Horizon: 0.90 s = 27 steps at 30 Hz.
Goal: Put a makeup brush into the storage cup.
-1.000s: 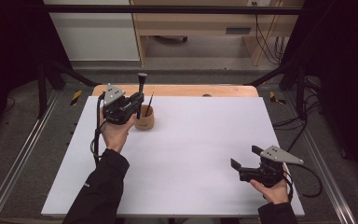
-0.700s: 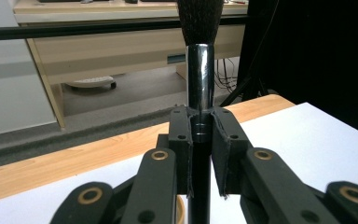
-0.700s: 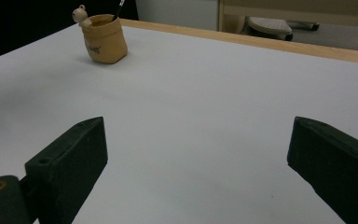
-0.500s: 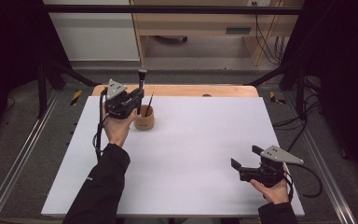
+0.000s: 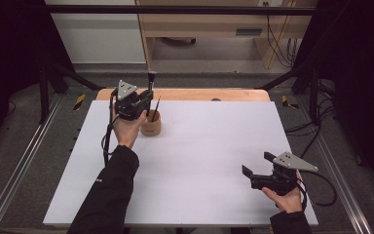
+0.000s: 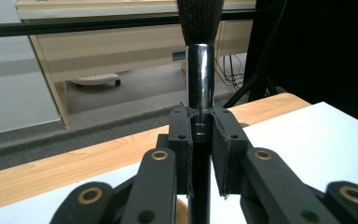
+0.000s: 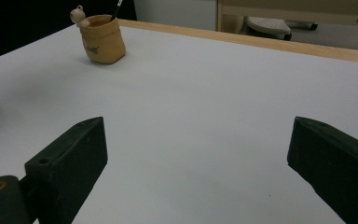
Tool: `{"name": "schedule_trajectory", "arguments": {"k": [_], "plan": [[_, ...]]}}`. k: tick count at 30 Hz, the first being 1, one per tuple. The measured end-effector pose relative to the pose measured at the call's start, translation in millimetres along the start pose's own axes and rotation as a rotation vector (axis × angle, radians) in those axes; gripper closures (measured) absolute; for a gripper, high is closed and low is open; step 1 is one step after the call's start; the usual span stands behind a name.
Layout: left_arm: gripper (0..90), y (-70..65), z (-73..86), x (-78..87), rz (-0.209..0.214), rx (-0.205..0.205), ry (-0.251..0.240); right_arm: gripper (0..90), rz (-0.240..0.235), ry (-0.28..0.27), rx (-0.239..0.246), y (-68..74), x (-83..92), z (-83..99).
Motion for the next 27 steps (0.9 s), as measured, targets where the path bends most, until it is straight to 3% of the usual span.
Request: {"name": "schedule_trajectory", "arguments": {"k": [13, 27], "plan": [[78.3, 4.4, 4.9, -23.2, -0.014, 0.001, 0.029, 5.4, 0.001, 0.001, 0.003, -1.6, 0.4, 0.5], [78.3, 13.2, 16.1, -37.4, -0.025, 0.013, 0.057, 5.4, 0.001, 0.005, -0.002, -1.8, -0.6, 1.1]]}}
Point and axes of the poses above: each handheld gripper's, and its own axes: x roughly backward along the jaws, z roughly out of its underside, y roughly to its left, the point moved 9 cm from there along -x, roughly forward along the jaws, and after that the axes turned 13 degrees about y, right-handed, at the moved point
